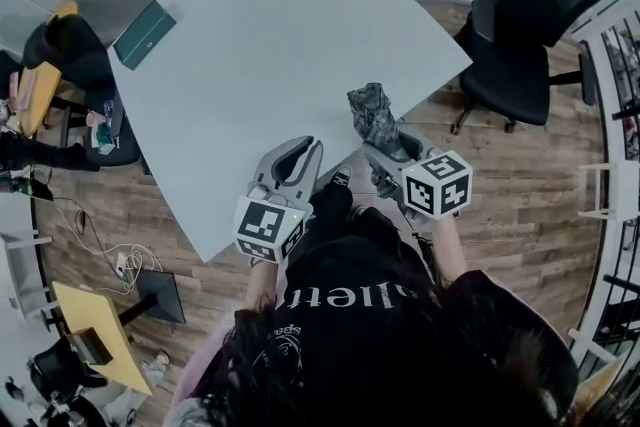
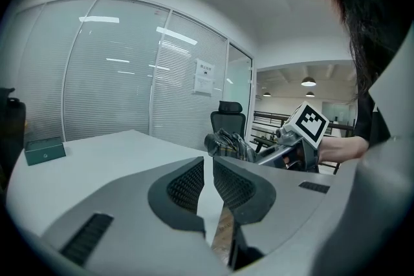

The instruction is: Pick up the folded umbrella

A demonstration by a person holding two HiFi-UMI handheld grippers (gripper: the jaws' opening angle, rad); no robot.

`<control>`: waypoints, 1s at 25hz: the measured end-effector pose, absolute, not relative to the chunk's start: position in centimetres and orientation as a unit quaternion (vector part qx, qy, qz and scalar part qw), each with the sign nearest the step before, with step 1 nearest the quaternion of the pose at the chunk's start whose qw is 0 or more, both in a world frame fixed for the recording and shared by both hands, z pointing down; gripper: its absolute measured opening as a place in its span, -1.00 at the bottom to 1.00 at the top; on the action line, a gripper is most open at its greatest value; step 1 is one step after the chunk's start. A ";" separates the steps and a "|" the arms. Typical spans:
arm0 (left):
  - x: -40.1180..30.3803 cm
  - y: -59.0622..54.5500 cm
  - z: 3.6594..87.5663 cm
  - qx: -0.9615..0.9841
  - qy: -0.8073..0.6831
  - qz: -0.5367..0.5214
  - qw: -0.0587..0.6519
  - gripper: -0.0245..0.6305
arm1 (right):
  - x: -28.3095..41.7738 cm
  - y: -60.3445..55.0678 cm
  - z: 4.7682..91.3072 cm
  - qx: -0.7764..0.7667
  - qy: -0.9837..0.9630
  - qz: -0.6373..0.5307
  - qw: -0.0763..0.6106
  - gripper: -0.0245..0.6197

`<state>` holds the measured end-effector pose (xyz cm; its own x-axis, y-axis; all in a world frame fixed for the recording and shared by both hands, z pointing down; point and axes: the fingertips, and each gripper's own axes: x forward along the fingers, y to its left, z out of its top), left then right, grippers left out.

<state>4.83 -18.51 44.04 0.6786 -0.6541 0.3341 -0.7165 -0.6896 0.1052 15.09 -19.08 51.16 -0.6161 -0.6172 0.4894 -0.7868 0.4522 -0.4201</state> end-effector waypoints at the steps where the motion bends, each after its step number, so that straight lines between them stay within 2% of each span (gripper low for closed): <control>1: 5.1 -18.0 44.1 0.910 -0.374 0.138 0.114 -0.77 | 15.2 -18.5 51.1 0.418 -0.841 0.316 0.133 -0.18; 17: 6.6 -10.6 45.6 0.909 -0.357 0.169 0.133 -0.77 | 15.6 -10.1 51.8 0.414 -0.838 0.335 0.120 -0.18; 25: 4.5 -9.3 45.2 0.904 -0.371 0.170 0.128 -0.77 | 13.2 -9.5 51.7 0.400 -0.845 0.334 0.119 -0.18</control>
